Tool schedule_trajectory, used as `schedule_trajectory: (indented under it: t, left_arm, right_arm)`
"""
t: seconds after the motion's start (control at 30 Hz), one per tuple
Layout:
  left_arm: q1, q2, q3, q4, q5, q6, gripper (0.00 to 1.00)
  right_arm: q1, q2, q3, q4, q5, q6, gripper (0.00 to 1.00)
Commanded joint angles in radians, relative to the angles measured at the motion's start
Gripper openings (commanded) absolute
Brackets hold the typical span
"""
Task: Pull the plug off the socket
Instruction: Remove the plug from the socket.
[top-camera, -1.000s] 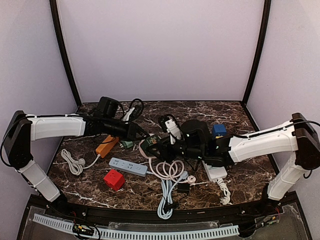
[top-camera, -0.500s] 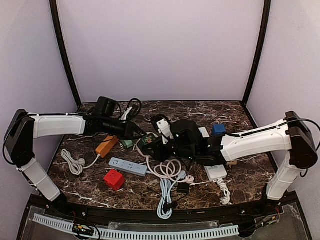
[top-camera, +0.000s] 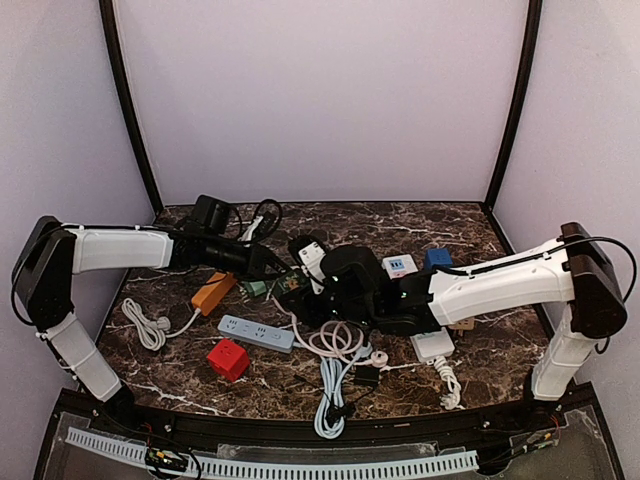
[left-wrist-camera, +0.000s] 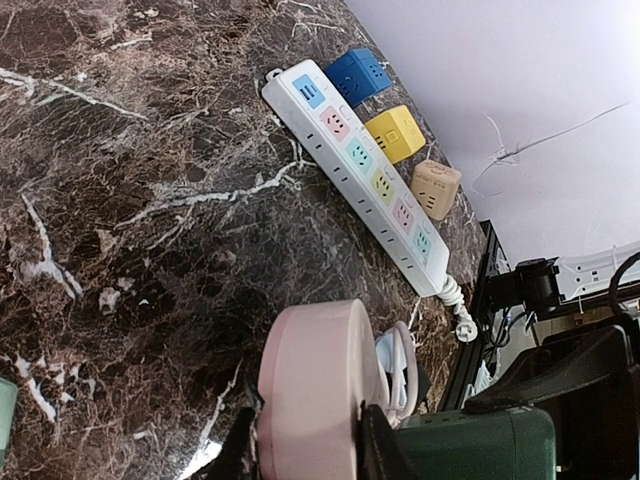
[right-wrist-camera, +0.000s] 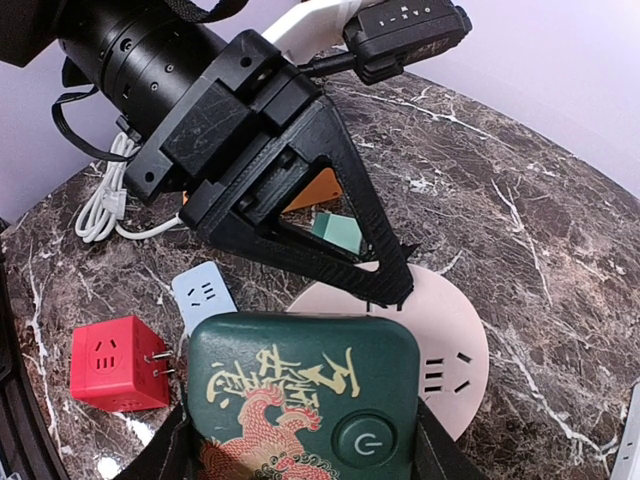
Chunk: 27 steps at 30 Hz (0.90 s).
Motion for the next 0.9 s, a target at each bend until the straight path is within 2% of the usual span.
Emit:
schedule_trajectory:
  t: [0.0,0.3,0.7,0.87]
  left_arm:
    - [0.010,-0.002,-0.024,-0.063,-0.010,0.061,0.01]
    - [0.010,-0.036,-0.042,-0.031,0.009,0.084,0.01]
    - [0.010,-0.045,-0.040,-0.030,0.003,0.087,0.01]
    - [0.014,-0.026,-0.025,-0.056,-0.011,0.081,0.00]
  right_arm:
    - [-0.041,-0.027,0.022,0.024,0.081,0.041,0.00]
    - [-0.163,-0.080,-0.068,0.088,-0.151,0.216,0.00]
    - [-0.168,-0.066,-0.066,0.090,-0.151,0.202,0.00]
    - [-0.138,-0.057,-0.053,0.069,-0.079,0.132,0.00]
